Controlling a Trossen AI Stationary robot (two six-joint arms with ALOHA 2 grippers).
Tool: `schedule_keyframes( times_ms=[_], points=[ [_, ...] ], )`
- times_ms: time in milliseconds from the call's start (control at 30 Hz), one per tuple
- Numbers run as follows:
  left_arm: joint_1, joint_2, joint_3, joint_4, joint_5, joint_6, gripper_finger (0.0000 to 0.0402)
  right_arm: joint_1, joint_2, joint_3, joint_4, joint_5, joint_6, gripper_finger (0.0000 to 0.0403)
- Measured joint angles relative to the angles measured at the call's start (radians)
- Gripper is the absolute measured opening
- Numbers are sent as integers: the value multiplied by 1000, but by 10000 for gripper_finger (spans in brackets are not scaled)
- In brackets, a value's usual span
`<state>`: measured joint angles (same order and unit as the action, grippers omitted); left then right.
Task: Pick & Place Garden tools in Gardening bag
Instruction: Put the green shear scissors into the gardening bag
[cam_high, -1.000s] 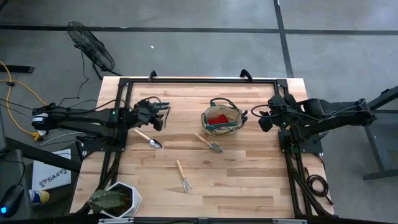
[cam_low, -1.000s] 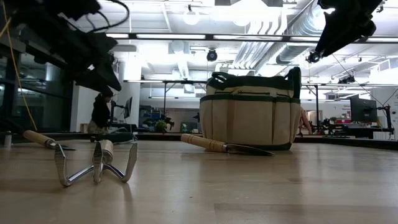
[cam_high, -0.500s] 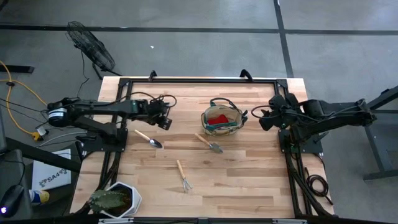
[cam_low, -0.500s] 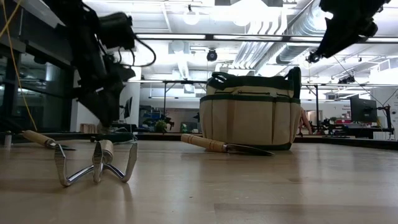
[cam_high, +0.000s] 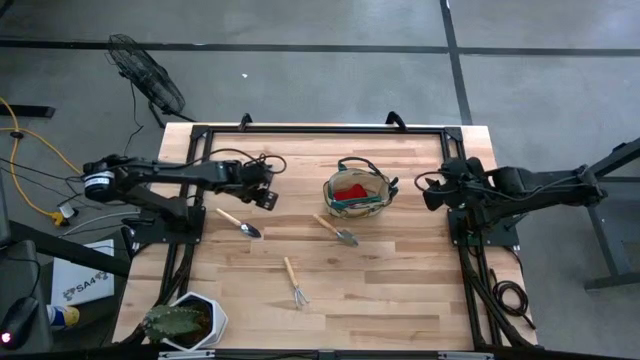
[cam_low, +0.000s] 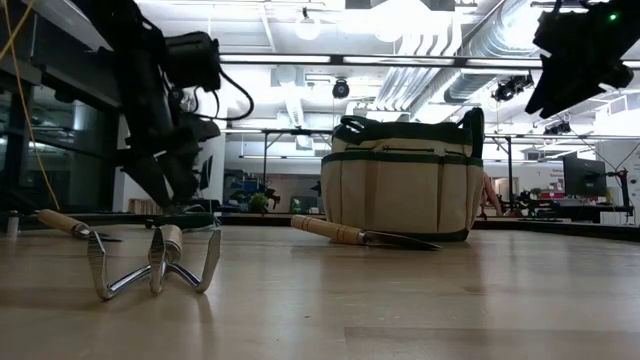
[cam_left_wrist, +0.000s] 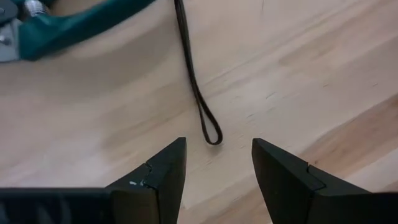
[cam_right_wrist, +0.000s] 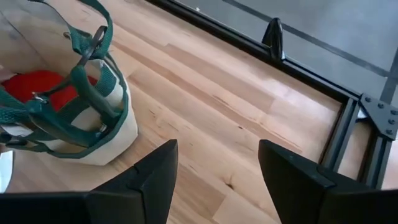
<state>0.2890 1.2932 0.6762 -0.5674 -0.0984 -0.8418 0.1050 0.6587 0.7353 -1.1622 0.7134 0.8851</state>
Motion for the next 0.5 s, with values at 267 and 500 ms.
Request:
schedule_keyframes(
  times_ms=[267, 500],
  points=[
    [0, 108, 0, 84, 2, 1, 179, 0, -2, 0, 1, -2, -6, 215],
    [0, 154, 0, 105, -28, 7, 179, 0, -2, 0, 1, -4, -6, 215]
  ],
)
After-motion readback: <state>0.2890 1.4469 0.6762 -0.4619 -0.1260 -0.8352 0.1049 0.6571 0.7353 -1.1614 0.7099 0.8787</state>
